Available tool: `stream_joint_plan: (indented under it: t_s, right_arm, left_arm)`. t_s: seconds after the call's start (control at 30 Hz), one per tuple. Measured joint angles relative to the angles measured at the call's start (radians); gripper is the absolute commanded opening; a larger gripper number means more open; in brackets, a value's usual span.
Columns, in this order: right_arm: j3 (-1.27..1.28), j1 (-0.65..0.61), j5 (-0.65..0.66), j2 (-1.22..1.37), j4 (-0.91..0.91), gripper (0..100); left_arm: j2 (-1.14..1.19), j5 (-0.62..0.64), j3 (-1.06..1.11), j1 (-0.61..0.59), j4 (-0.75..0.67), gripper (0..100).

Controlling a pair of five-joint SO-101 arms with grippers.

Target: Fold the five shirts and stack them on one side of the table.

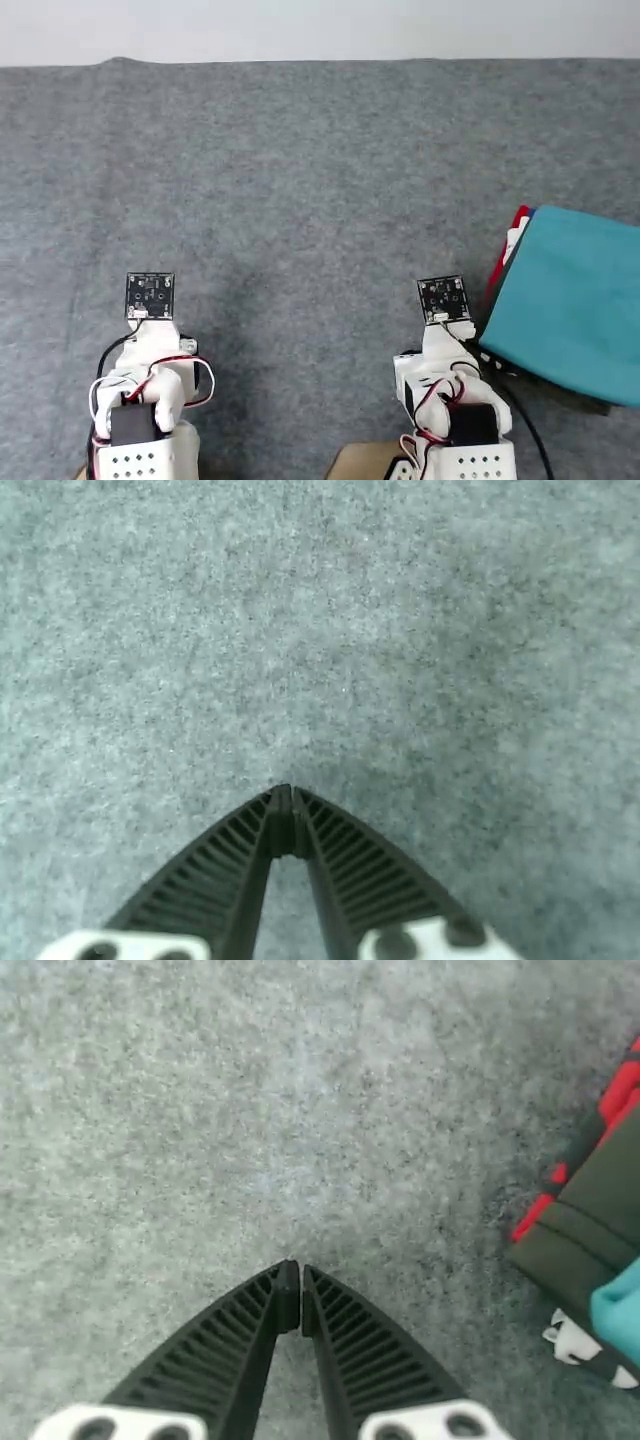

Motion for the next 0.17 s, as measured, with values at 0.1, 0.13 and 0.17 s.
stream_joint_plan:
  t_s: [0.1, 0.13, 0.17]
  right_arm:
    - [0.0, 0.0, 0.0, 0.0, 0.0, 1.1]
    - [0.0, 0.0, 0.0, 0.0, 0.0, 1.1]
    - [0.0, 0.0, 0.0, 0.0, 0.0, 1.1]
  left_arm:
    - [0.0, 0.0, 0.0, 0.0, 0.0, 1]
    - [0.0, 0.0, 0.0, 0.0, 0.0, 1]
    - [0.0, 0.0, 0.0, 0.0, 0.0, 1]
